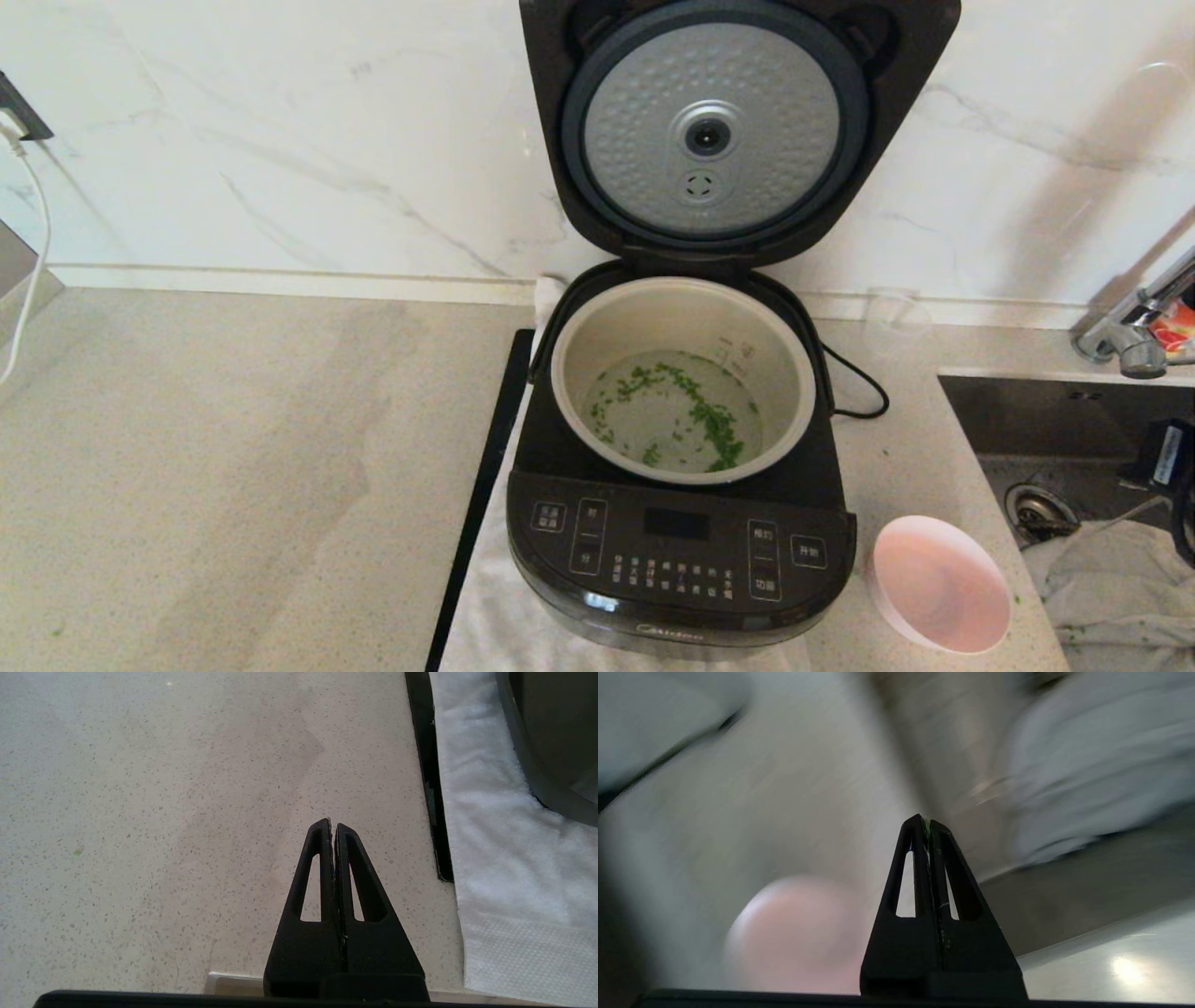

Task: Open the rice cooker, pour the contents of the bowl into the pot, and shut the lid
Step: Turn off the tap

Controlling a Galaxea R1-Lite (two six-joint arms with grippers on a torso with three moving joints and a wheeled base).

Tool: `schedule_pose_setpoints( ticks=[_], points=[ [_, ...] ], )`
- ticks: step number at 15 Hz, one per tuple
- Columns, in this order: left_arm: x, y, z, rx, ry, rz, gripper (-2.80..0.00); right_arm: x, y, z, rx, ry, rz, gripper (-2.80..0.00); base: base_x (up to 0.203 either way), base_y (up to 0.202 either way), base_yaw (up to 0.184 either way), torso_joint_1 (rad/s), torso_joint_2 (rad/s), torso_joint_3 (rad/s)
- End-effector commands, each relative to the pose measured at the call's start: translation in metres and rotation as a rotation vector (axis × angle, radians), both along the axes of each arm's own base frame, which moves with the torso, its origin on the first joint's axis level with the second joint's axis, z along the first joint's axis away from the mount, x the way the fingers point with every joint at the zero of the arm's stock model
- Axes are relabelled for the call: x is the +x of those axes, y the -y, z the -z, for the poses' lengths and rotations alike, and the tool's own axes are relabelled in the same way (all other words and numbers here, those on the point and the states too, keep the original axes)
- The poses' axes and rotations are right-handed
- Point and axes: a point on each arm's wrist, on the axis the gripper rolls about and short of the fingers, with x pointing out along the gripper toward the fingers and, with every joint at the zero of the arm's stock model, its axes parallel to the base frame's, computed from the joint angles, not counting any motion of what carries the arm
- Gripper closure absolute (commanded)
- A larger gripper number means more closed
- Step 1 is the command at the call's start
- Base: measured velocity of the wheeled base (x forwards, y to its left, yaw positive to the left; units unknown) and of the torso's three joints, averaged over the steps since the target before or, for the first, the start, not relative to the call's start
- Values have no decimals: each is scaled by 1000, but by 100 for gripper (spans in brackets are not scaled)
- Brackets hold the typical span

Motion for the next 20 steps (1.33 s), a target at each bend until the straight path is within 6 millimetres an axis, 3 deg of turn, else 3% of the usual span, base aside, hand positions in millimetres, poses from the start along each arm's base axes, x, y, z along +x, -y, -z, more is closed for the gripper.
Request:
schedule_pose_setpoints(
  ticks=[1, 6, 12, 20],
  points=[
    [0, 0, 0, 0, 1, -1, 0, 20, 25, 14, -64, -39, 162, 0, 0, 0, 0, 0, 0, 0],
    [0, 0, 0, 0, 0, -1, 0, 66, 75, 54, -254, -18, 488, 0, 0, 0, 0, 0, 0, 0],
    [0, 0, 0, 0, 1, -1, 0, 99, 105, 88, -346, -75, 649, 0, 0, 0, 0, 0, 0, 0],
    [0, 0, 0, 0, 1, 1, 0, 130, 133, 89, -409, -18, 743, 0, 0, 0, 0, 0, 0, 0]
  ],
)
